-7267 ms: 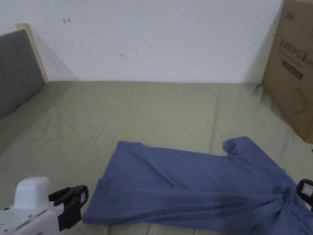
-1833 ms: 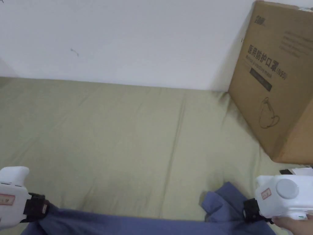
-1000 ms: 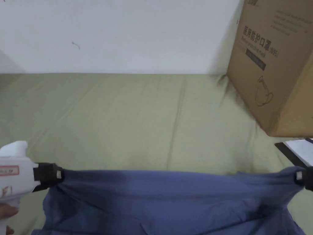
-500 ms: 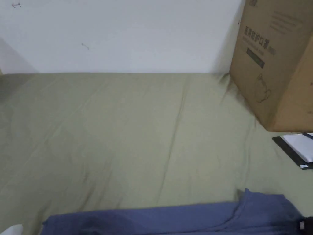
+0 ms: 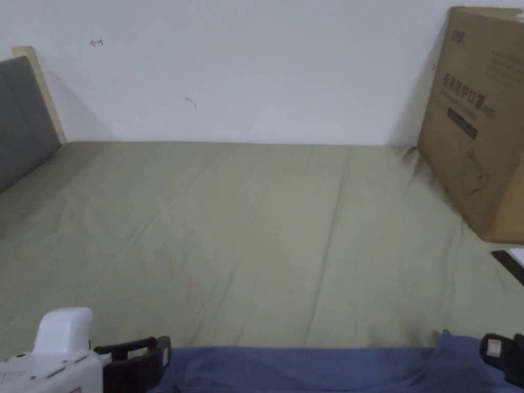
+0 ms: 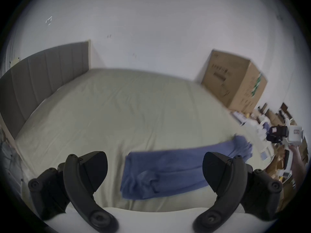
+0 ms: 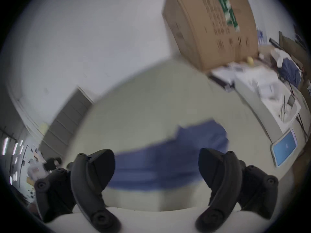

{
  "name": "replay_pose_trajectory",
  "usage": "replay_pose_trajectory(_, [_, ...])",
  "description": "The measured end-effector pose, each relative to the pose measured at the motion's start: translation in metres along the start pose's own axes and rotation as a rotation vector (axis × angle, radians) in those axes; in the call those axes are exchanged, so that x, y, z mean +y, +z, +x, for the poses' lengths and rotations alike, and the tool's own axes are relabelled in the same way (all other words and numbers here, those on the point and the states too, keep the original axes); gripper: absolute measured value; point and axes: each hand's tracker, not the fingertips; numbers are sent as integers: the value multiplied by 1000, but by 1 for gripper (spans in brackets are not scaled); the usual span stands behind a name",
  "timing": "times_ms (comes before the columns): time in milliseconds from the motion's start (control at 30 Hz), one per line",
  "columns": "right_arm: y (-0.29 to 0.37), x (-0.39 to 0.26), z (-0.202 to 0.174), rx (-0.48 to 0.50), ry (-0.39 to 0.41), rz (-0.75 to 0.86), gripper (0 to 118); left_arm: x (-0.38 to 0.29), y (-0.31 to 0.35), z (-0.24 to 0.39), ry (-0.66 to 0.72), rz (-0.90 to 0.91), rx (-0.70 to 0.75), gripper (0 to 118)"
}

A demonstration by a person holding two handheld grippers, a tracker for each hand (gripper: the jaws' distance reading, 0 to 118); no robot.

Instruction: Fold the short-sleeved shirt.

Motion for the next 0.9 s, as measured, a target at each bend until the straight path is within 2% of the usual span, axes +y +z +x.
replay_pose_trajectory(33, [6, 0, -13, 38, 13, 112, 100, 4, 10, 7, 8, 57, -14, 113])
replay_pose_trajectory(100, [21, -2, -44, 36, 57, 312, 83, 9, 31, 20, 1, 197, -15, 111])
replay_pose_trajectory(133, [25, -5, -57, 18, 98, 401, 69, 11, 41, 25, 2, 257, -19, 107])
replay_pose_trajectory(167, [23, -10, -58, -11, 115, 468, 49, 13, 49, 30, -4, 306, -17, 89])
replay_pose_trajectory(200, [25, -12, -65, -39, 137, 512, 25, 14, 53, 35, -13, 347, -16, 58])
replay_pose_trajectory(233, [24, -15, -70, -65, 155, 528, 0, 16, 56, 40, -39, 364, 2, 18])
replay_pose_trajectory(267, [24, -16, -73, -76, 173, 533, 0, 18, 56, 44, -73, 367, 35, 0])
replay_pose_trajectory(300, [28, -21, -85, -86, 189, 531, 0, 17, 58, 48, -99, 390, 67, 0])
replay_pose_trajectory(400, [31, -23, -86, -51, 206, 492, 0, 23, 62, 44, -144, 379, 58, 0])
replay_pose_trajectory(467, [33, -20, -91, -87, 258, 436, 0, 39, 61, 26, -126, 342, 72, 0])
replay_pose_trajectory(567, [36, -21, -104, -135, 363, 384, 0, 61, 33, -33, 58, 103, -82, 0])
replay_pose_trajectory(633, [37, -25, -108, -114, 364, 364, 0, 61, -7, -85, 261, -162, -240, 0])
replay_pose_trajectory(667, [36, -27, -111, -102, 357, 344, 0, 51, -26, -109, 372, -247, -323, 7])
replay_pose_trajectory(700, [34, -25, -110, -93, 346, 318, 0, 37, -38, -124, 441, -279, -370, 27])
replay_pose_trajectory(733, [31, -26, -112, -89, 338, 286, 0, 26, -51, -138, 470, -306, -381, 59])
replay_pose_trajectory(767, [27, -28, -115, -99, 333, 266, 0, 15, -61, -150, 493, -327, -382, 83])
replay_pose_trajectory(833, [21, -30, -118, -136, 334, 253, 0, -3, -85, -167, 480, -397, -410, 103])
replay_pose_trajectory(867, [18, -32, -121, -141, 337, 256, 0, -13, -88, -169, 483, -427, -466, 117])
replay_pose_trajectory(900, [15, -34, -124, -135, 341, 252, 0, -18, -101, -176, 511, -420, -488, 116])
